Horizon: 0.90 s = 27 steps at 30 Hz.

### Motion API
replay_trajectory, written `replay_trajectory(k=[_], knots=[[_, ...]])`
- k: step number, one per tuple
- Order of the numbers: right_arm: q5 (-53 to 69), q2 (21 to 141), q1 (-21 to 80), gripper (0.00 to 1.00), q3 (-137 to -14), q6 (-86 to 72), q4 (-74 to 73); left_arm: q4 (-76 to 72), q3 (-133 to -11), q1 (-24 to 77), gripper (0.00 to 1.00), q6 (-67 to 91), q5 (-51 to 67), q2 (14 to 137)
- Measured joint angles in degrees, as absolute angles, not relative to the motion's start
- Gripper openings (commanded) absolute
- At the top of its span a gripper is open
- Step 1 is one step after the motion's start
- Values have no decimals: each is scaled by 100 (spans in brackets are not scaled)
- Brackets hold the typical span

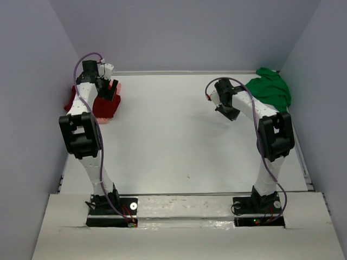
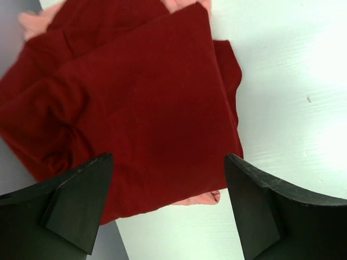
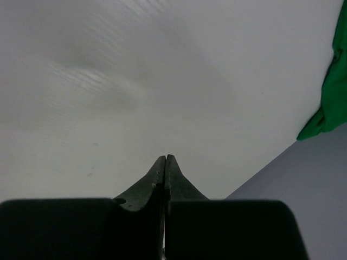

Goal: Fold and stack the t-shirts
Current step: Neatly place the folded tshirt to the corner

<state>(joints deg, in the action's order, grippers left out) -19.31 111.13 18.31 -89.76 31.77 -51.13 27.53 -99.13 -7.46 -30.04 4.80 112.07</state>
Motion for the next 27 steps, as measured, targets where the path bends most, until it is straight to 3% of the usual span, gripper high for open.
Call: replay_trajectory(k=[16, 19, 21, 22, 23, 25, 27], knots=[[-1929, 11109, 1592, 0, -8757, 3111, -5194, 2987, -11406, -1590, 99, -2834, 770, 12440], [-1927, 11113, 1592, 0, -8757, 3103, -5201, 2987, -11548, -1693, 77, -2818, 799, 12534], [-1927, 11115, 1592, 0, -8757, 3100, -5203, 3002, -11579, -1743, 54, -2823, 816, 12573], [-1929, 11115, 1592, 0, -8757, 3100, -5205, 3015, -11590, -1761, 24, -2812, 810, 12591], [-1929, 11115, 1592, 0, -8757, 3100, -5205, 3022, -11594, -1780, 15, -2792, 823, 12606], [-1929, 11115, 1592, 0, -8757, 3098, -5205, 3037, -11620, -1811, 0, -2834, 810, 12643], [-1929, 11115, 1592, 0, -8757, 3098, -5205, 3050, -11644, -1824, 0, -2808, 814, 12682]])
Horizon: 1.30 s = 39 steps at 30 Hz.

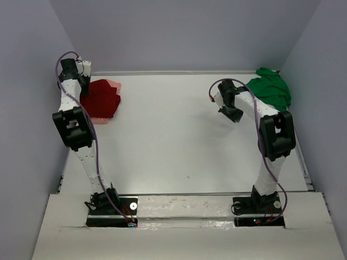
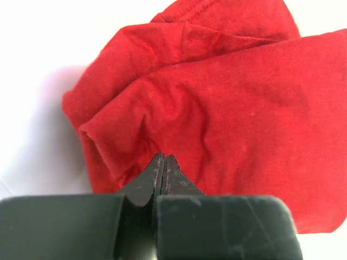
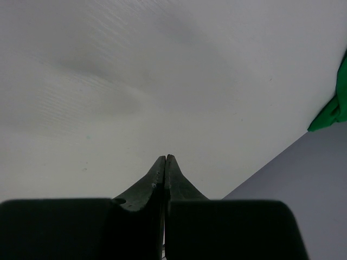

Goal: Fold and stack the t-shirts
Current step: Neatly place the folded tshirt to the corner

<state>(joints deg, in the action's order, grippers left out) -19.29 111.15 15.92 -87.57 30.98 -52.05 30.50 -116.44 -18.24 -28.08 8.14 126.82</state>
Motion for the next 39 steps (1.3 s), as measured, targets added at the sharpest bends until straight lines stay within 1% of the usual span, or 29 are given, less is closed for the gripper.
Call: replay_trajectory(k=[6, 16, 23, 34, 39], knots=[[-1929, 11124, 1592, 0, -8757, 3094, -5207, 3089, -11673, -1811, 0, -2803, 825, 12687], [-1929, 11212, 1592, 0, -8757, 3057, -5214, 2786, -11773, -1811, 0, -2805, 416, 12761], [-1931, 11218, 1592, 0, -8757, 3057, -5236, 2663, -12505, -1811, 0, -2851, 180, 13447], [-1973, 11408, 1592, 0, -8757, 3057, -5249, 2322, -13124, -1811, 0, -2974, -388, 14250], [-1973, 11522, 1592, 0, -8757, 3055, -5256, 2128, -13207, -1809, 0, -3002, -729, 14352]])
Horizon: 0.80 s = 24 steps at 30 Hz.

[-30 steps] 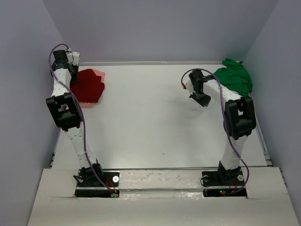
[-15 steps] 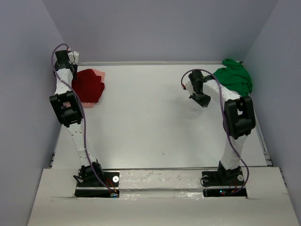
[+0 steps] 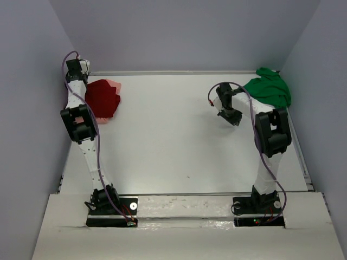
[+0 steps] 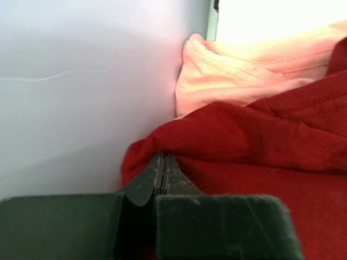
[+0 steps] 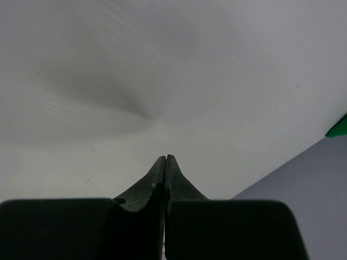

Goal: Fold and stack the t-shirts
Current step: Neatly place the folded tshirt to the corner

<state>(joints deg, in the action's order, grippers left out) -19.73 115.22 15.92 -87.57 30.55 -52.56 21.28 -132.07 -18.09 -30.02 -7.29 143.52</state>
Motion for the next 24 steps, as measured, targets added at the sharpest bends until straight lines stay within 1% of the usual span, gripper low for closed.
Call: replay_trajectory(k=[9, 15, 20, 24], knots=[[-1968, 11522, 1592, 0, -8750, 3055, -5266, 2038, -13214, -1719, 0, -3063, -1061, 14357], [-1929, 11382, 1592, 0, -8674, 3052, -5290, 2265, -13214, -1636, 0, -2993, -899, 14241], [-1883, 11150, 1592, 0, -8626, 3037, -5312, 2707, -13190, -1579, 0, -2932, -631, 13570], [-1815, 11026, 1592, 0, -8602, 3015, -5308, 2672, -12661, -1566, 0, -2860, -486, 12639]])
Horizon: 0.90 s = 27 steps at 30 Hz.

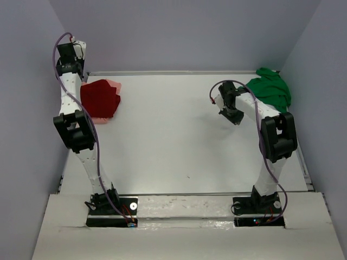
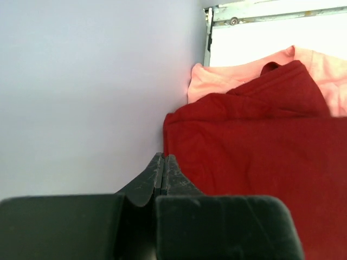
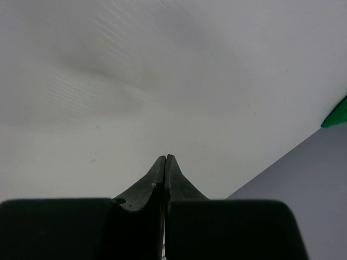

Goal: Fold and stack the t-shirts
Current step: Neatly place the folded tshirt to the corner

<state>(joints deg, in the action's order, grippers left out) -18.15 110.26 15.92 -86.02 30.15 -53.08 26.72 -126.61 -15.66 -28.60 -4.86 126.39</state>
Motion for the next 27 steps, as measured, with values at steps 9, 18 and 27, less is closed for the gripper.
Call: replay_trajectory(k=[9, 18, 27], knots=[[-1756, 10833, 1592, 0, -8438, 3011, -5310, 2648, -11308, -1667, 0, -2821, -458, 11935], [-1708, 10833, 1592, 0, -8374, 2993, -5308, 2578, -10235, -1935, 0, -2875, -467, 11898], [-1671, 10833, 1592, 0, -8350, 2969, -5308, 2165, -9546, -2108, 0, -3015, -574, 11832]])
